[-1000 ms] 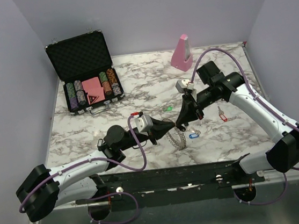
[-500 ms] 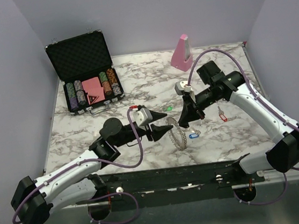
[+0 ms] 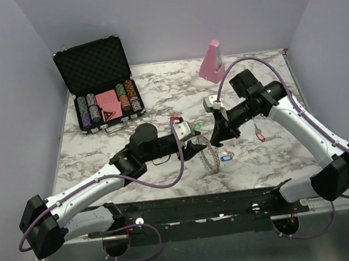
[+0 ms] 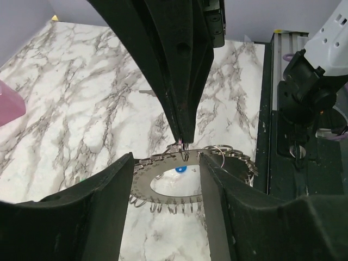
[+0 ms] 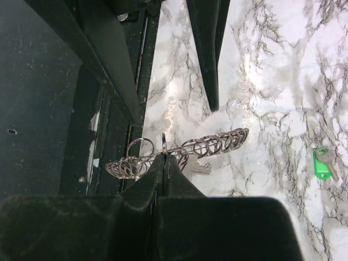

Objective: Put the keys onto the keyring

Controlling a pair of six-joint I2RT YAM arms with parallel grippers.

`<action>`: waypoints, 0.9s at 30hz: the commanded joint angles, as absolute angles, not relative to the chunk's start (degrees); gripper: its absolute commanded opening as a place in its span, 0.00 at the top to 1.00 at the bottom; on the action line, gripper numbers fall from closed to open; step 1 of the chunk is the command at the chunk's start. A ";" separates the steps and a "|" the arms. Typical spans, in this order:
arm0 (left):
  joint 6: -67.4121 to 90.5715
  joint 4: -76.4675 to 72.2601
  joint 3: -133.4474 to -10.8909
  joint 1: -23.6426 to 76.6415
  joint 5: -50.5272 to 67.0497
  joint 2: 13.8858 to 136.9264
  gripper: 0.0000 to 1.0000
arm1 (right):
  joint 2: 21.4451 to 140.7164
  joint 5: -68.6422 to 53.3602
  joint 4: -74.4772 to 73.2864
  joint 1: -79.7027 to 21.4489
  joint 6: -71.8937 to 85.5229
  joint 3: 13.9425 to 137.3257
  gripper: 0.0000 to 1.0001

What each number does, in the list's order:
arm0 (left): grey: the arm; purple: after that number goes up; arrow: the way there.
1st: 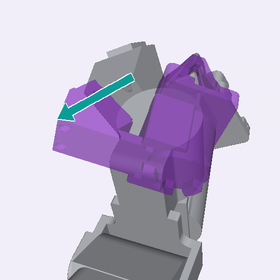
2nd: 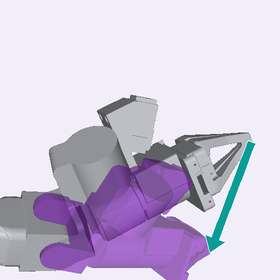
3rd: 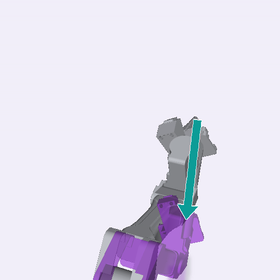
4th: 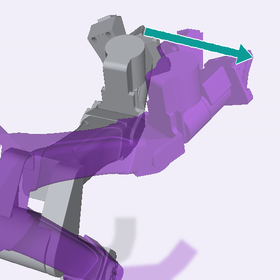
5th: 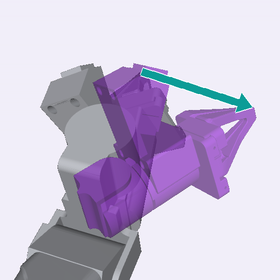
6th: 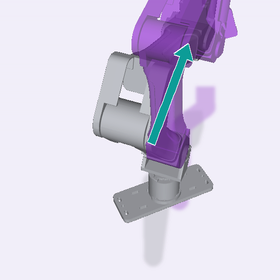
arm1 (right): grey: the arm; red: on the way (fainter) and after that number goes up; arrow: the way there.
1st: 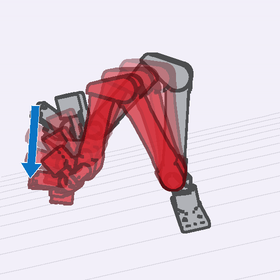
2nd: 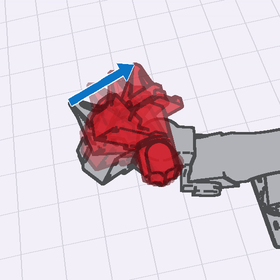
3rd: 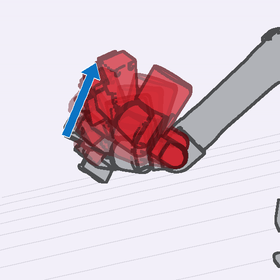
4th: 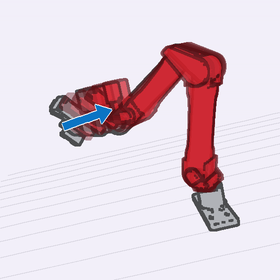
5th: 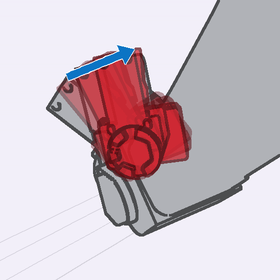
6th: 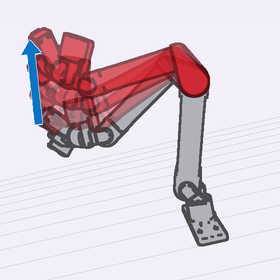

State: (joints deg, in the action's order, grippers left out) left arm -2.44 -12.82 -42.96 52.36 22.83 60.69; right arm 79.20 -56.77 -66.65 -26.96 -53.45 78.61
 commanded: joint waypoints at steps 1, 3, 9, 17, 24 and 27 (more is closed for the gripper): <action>-4.57 -11.86 -46.31 53.26 25.22 63.71 0.46 | 79.37 -56.25 -67.41 -27.33 -53.61 79.89 1.00; -3.96 -12.22 -47.11 53.52 25.75 64.77 0.49 | 79.37 -56.34 -67.24 -27.33 -53.61 79.81 1.00; -2.64 -13.01 -47.90 53.88 27.77 66.88 0.58 | 78.93 -56.51 -66.62 -27.33 -53.00 79.54 1.00; -2.37 -12.83 -48.08 54.14 28.74 68.29 0.75 | 78.57 -56.78 -66.45 -27.33 -52.73 79.37 1.00; -2.46 -12.22 -48.34 54.14 29.53 68.38 1.00 | 78.49 -56.95 -66.27 -27.25 -52.56 79.28 1.00; -2.20 -12.21 -48.08 54.14 29.18 68.03 1.00 | 78.31 -57.22 -66.18 -27.33 -52.47 79.19 1.00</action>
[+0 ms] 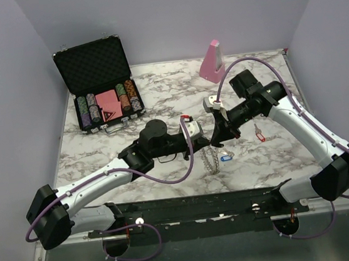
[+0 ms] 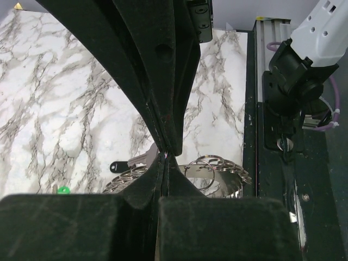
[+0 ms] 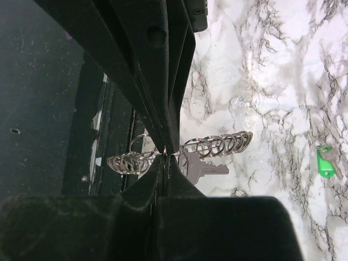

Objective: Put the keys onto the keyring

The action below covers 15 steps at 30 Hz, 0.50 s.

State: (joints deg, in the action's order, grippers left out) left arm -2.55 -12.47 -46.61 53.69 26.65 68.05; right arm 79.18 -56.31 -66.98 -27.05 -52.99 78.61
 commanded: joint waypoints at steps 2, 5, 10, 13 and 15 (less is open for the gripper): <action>-1.06 -14.57 -46.50 54.14 27.43 66.80 1.00 | 77.87 -57.57 -65.48 -27.25 -51.77 78.93 0.98; 2.71 -22.03 -41.94 54.14 25.23 63.99 1.00 | 77.35 -59.06 -64.43 -27.33 -51.07 78.23 0.85; 9.65 -36.62 -35.78 54.14 22.77 61.61 1.00 | 77.08 -61.78 -63.63 -27.33 -50.98 77.08 0.80; 12.65 -44.45 -32.88 54.14 21.62 61.61 1.00 | 77.26 -63.10 -63.63 -27.33 -51.06 76.90 0.80; 13.44 -46.66 -32.08 54.14 21.53 61.70 1.00 | 77.08 -64.24 -63.63 -27.33 -51.24 76.55 0.77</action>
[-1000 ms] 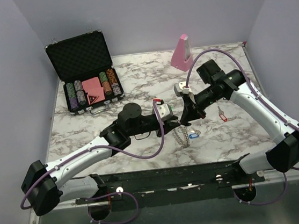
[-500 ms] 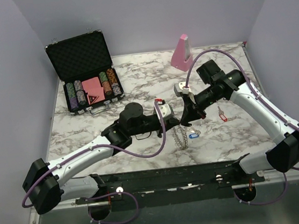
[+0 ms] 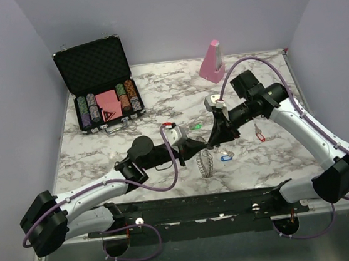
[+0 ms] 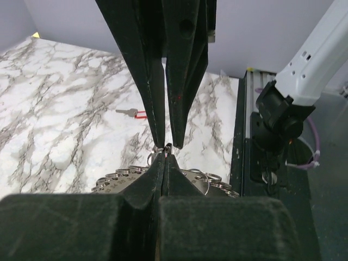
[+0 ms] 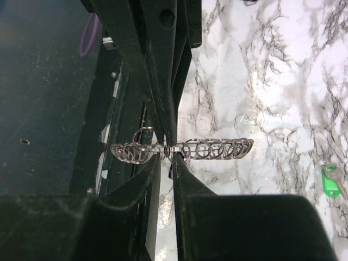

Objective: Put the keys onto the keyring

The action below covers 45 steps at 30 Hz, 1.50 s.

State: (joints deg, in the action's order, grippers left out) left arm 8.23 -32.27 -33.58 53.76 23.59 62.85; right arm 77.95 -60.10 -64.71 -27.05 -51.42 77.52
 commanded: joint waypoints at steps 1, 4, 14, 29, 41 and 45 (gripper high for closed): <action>13.53 -47.37 -31.65 54.14 21.45 61.70 1.00 | 76.82 -64.86 -63.46 -27.33 -51.15 76.38 0.76; 14.06 -49.56 -30.76 54.05 21.62 61.87 1.00 | 76.55 -66.27 -62.41 -27.33 -50.54 75.59 0.75; 15.82 -52.56 -29.44 54.05 20.57 62.14 1.00 | 75.76 -67.58 -60.12 -27.07 -48.25 74.62 0.76; 15.03 -50.36 -28.21 54.05 19.69 61.61 1.00 | 75.41 -71.19 -61.52 -25.40 -48.08 75.94 0.72; 16.08 -51.94 -28.83 54.05 19.86 62.58 1.00 | 76.73 -72.42 -59.15 -25.31 -46.41 74.53 0.84; 16.35 -52.12 -29.18 54.05 20.12 63.10 1.00 | 76.55 -71.46 -57.83 -25.31 -45.35 74.00 0.94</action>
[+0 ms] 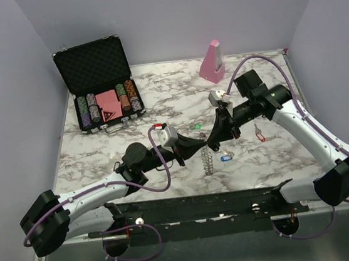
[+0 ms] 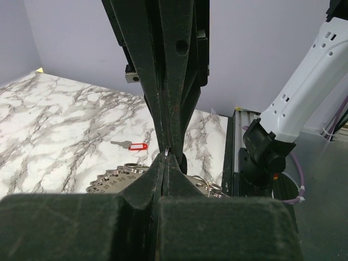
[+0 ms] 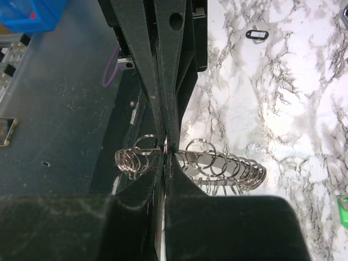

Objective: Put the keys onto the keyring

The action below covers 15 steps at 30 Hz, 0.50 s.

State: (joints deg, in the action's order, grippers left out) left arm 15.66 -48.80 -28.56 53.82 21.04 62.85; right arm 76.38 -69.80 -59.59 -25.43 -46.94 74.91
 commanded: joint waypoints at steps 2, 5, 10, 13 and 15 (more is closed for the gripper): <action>16.70 -52.12 -29.35 54.05 20.30 63.37 1.00 | 76.46 -70.32 -57.83 -25.31 -45.35 74.35 1.00; 17.57 -51.77 -29.18 53.70 20.56 63.37 0.98 | 76.46 -69.00 -59.06 -25.31 -46.66 75.06 1.00; 18.46 -47.30 -28.22 51.77 23.28 60.74 0.56 | 76.55 -66.28 -61.87 -25.31 -49.21 76.64 1.00; 16.88 -40.63 -28.48 50.10 24.96 57.23 0.42 | 77.34 -64.34 -65.11 -25.23 -51.85 78.39 1.00; 13.73 -34.05 -29.70 49.14 26.80 54.86 0.38 | 78.65 -63.11 -68.18 -25.40 -54.13 79.97 1.00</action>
